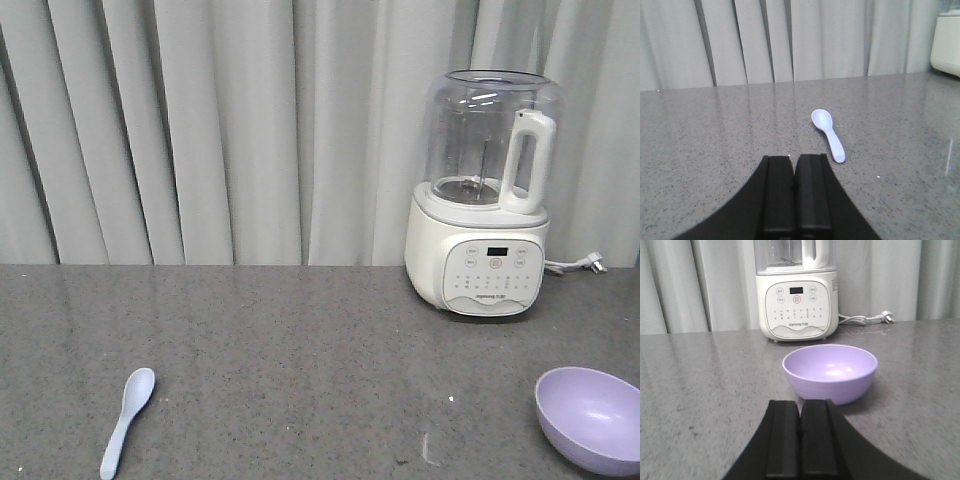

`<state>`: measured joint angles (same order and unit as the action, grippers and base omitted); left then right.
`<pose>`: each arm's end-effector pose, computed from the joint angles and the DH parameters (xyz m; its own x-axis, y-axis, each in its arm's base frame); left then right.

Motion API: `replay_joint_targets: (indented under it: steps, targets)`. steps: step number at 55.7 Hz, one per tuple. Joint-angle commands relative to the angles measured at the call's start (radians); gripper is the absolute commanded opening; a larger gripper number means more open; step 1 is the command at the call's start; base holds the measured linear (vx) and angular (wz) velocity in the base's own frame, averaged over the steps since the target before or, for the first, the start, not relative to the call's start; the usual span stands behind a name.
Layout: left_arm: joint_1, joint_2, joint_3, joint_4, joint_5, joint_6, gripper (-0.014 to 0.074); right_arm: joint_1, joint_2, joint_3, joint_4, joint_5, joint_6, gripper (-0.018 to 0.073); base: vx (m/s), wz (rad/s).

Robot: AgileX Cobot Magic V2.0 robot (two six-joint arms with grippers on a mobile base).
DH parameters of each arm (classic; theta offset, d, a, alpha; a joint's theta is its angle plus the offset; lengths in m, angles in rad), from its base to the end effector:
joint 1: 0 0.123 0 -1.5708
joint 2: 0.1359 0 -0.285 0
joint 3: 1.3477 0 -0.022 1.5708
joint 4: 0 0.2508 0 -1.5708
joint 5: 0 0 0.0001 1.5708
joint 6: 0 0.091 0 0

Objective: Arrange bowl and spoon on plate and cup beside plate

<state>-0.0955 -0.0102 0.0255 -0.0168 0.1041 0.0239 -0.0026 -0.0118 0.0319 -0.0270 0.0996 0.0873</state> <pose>0.0565 -0.0056 0.1957 -0.0313 0.0102 -0.9995 0.0973 0.9952 0.0071 0.0569 -0.0004 0.1940 -0.0321 0.0605 -0.9977 0.0072 0.9982 0.0603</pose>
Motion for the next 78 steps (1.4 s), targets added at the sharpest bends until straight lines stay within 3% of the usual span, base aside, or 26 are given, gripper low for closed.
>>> replay_joint_targets:
  steps: [1,43,49,54,59,64,68,73,78]
  targets:
    - [-0.001,-0.016,-0.025,-0.002,-0.082,-0.007,-0.0003,-0.004,-0.005,0.003,-0.005,-0.083,-0.004,-0.0008,0.25,0.12]
    - [-0.001,-0.016,-0.025,-0.002,-0.082,-0.007,-0.0003,-0.004,-0.005,0.003,-0.005,-0.083,-0.004,-0.0008,0.08,0.02]
    - [-0.001,-0.016,-0.025,-0.002,-0.082,-0.007,-0.0003,-0.004,-0.005,0.003,-0.005,-0.134,-0.004,-0.0008,0.00,0.00]
    - [-0.001,-0.016,-0.036,-0.002,-0.145,-0.009,-0.0003,-0.004,-0.005,0.002,-0.006,-0.235,-0.005,-0.0008,0.00,0.00]
    - [-0.001,-0.016,-0.037,-0.010,-0.307,-0.057,-0.0003,-0.004,-0.004,-0.014,-0.021,-0.380,-0.006,-0.0008,0.00,0.00]
    - [-0.001,-0.016,-0.111,-0.028,-0.397,-0.146,-0.0003,-0.004,-0.003,-0.106,-0.029,-0.339,-0.009,-0.0008,0.00,0.00]
    - [-0.001,-0.006,-0.245,-0.017,-0.331,-0.152,-0.0003,-0.004,0.019,-0.237,-0.029,-0.234,-0.049,-0.0008,0.00,0.00]
    - [-0.001,0.084,-0.443,-0.016,-0.152,-0.069,-0.0003,-0.004,0.120,-0.426,-0.028,-0.146,-0.173,-0.0008,0.00,0.00]
    - [-0.001,0.250,-0.606,-0.020,-0.070,-0.015,-0.0003,-0.004,0.268,-0.614,-0.024,-0.126,-0.239,-0.0008,0.00,0.00]
